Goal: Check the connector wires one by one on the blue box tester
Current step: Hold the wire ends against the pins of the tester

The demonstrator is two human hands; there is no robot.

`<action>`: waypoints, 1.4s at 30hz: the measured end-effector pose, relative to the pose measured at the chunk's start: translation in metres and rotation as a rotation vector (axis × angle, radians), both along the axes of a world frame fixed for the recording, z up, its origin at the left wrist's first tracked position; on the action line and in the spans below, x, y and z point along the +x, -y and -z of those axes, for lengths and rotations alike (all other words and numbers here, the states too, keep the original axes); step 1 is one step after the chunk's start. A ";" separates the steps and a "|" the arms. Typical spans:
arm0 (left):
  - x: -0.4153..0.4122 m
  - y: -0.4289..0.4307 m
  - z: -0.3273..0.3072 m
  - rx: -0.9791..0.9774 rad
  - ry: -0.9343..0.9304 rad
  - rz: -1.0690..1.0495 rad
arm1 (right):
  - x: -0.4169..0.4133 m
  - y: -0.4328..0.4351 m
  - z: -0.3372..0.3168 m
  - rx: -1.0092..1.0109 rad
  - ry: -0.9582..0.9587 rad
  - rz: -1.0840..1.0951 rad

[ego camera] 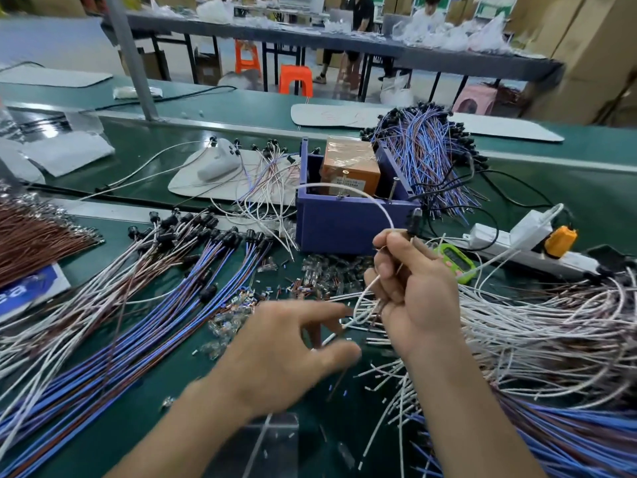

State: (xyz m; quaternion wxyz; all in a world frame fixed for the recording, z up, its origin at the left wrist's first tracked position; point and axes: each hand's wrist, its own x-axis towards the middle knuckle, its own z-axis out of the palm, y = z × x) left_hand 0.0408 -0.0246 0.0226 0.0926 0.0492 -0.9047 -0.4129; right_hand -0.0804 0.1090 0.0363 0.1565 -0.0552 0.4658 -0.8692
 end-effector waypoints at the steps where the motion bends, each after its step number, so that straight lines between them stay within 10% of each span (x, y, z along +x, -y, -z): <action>1: 0.000 -0.008 0.003 -0.108 0.019 0.042 | 0.001 0.001 0.000 -0.019 0.008 0.008; 9: -0.005 0.003 0.013 -0.082 0.004 -0.106 | 0.000 0.000 0.001 -0.070 -0.012 -0.042; 20: -0.017 0.029 0.009 0.819 -0.049 -0.389 | -0.007 -0.014 0.004 0.417 -0.149 -0.222; 33: -0.013 0.033 0.009 0.648 -0.237 -0.384 | -0.014 -0.029 -0.009 0.586 -0.180 0.059; 37: -0.013 0.031 0.012 0.487 -0.232 -0.370 | -0.003 -0.033 -0.021 1.089 -0.876 0.667; 42: -0.011 0.026 0.011 0.375 -0.273 -0.259 | 0.046 0.021 -0.007 1.088 -1.079 0.047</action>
